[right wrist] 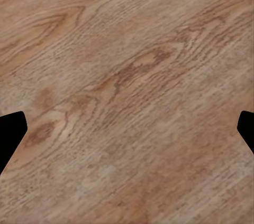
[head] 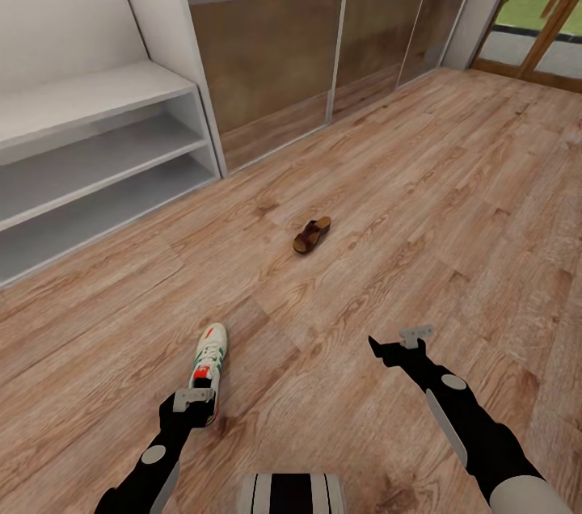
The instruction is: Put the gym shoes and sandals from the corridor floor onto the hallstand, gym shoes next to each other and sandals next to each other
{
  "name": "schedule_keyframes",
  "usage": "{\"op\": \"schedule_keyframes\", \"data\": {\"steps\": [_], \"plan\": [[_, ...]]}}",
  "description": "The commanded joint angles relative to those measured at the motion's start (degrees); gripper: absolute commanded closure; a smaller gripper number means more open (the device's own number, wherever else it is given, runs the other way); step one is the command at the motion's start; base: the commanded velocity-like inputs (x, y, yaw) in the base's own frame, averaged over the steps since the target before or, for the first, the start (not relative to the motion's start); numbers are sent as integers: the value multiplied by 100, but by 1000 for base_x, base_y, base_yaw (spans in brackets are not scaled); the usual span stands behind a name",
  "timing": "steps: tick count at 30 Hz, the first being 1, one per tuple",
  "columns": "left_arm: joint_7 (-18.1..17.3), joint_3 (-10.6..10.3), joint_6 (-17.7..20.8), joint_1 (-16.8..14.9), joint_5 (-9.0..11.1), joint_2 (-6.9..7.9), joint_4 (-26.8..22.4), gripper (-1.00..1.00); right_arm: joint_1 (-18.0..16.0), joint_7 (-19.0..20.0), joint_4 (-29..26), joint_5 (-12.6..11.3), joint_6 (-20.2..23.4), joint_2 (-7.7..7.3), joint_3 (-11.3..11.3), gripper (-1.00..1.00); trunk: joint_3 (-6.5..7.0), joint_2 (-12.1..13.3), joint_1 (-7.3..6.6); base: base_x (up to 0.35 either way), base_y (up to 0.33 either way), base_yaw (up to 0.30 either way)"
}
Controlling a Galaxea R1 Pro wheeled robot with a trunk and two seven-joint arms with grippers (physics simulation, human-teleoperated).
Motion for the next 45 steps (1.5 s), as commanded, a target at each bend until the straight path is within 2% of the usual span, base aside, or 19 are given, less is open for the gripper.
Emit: {"op": "schedule_keyframes", "data": {"steps": [1, 15, 21, 25, 33, 43, 45], "plan": [[8, 32, -21, -2, -61, -7, 3, -100, -1, 3, -10, -59, 33, -6, 11, -100, -4, -1, -1, 0, 0, 0], [8, 32, -26, -6, -69, -7, 3, -100, -1, 3, -20, -56, 34, -8, 7, -100, -99, -1, -1, 0, 0, 0], [8, 32, -30, -2, -62, 0, 3, -100, -1, 3, -19, -58, 34, -8, 7, -100, -272, -9, 14, 0, 0, 0], [8, 32, -30, -2, -64, 1, 3, -100, -1, 3, -19, -58, 34, -8, 7, -100, -297, -9, 14, 0, 0, 0], [8, 32, -32, -2, -61, 2, 3, -100, -1, 3, -19, -58, 34, -8, 7, -100, -491, -20, 35, 0, 0, 0], [8, 32, -39, -2, -61, 8, 3, -100, -1, 3, -19, -58, 34, -8, 7, -100, -492, -20, 35, 0, 0, 0], [8, 32, -39, -2, -61, 9, 3, -100, -1, 3, -19, -58, 34, -8, 7, -100, -536, -23, 40, 0, 0, 0]]}}
